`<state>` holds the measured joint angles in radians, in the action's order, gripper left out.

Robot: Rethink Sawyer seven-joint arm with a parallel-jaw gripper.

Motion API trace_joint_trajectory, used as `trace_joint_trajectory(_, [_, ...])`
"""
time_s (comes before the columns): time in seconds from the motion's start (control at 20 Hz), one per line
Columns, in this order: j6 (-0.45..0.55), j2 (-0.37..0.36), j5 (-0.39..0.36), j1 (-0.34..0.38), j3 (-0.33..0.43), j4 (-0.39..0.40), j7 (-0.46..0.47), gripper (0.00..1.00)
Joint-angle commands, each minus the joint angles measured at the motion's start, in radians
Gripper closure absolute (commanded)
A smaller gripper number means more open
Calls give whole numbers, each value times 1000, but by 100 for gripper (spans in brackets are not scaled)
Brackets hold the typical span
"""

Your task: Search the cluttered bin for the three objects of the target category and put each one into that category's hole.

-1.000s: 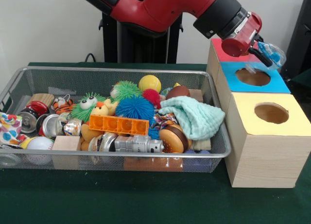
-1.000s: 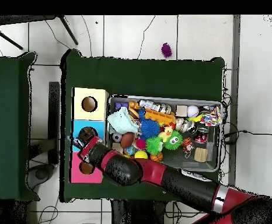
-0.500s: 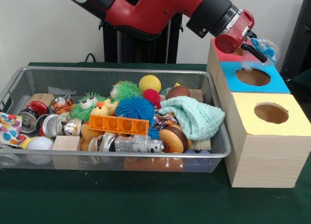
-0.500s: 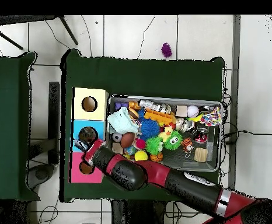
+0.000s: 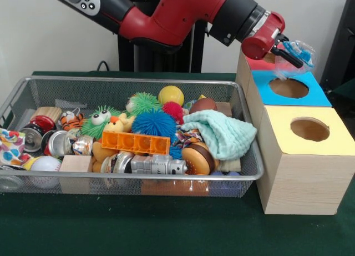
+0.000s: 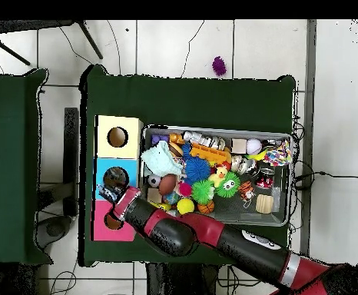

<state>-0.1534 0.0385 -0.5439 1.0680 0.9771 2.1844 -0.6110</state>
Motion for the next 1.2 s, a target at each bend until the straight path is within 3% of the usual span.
trace_joint_trajectory(0.05, [-21, 57, -71, -1, 7, -211, -187, 100])
trace_joint_trajectory(0.3, [36, 106, -83, 13, 26, -257, -167, 100])
trace_joint_trajectory(0.7, [208, 206, -95, 54, 94, -367, -37, 100])
trace_joint_trajectory(1.0, [272, 212, -91, 57, 88, -415, -4, 100])
trace_joint_trajectory(1.2, [285, 182, -78, 36, 57, -421, -40, 100])
